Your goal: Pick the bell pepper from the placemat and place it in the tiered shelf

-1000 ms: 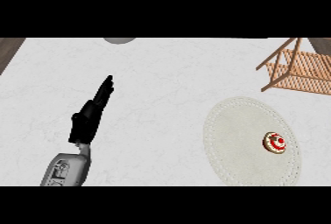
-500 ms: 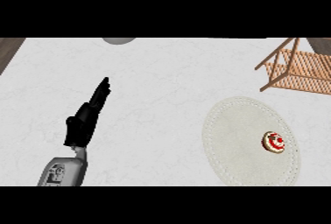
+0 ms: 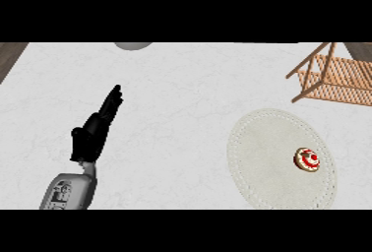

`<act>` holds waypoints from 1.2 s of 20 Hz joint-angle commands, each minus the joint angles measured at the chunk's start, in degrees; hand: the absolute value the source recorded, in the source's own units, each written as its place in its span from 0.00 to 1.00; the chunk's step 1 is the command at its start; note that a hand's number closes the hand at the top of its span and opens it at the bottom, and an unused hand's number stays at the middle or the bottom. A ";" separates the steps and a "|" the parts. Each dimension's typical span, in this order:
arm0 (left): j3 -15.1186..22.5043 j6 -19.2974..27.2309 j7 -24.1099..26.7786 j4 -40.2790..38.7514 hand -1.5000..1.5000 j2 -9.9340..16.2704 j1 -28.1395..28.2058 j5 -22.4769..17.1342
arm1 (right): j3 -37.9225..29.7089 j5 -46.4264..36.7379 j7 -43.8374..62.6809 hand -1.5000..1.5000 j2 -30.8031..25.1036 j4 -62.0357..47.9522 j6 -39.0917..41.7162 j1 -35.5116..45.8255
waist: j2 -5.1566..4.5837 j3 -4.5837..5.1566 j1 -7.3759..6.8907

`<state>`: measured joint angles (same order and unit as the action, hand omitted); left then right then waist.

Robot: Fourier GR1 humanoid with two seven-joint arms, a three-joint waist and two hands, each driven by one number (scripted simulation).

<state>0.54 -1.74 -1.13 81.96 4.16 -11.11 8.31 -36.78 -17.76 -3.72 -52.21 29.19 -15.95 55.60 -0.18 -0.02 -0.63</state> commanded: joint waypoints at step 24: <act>-0.48 0.72 0.23 2.51 0.50 0.01 4.24 0.20 | -21.84 16.54 2.16 0.00 -31.39 -18.63 29.57 -32.69 | 0.42 -0.23 2.75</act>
<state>0.10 -1.05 -1.59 83.95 4.10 -8.43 8.51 -55.87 -2.94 2.83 -80.96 13.98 6.71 31.22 0.13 -0.20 1.73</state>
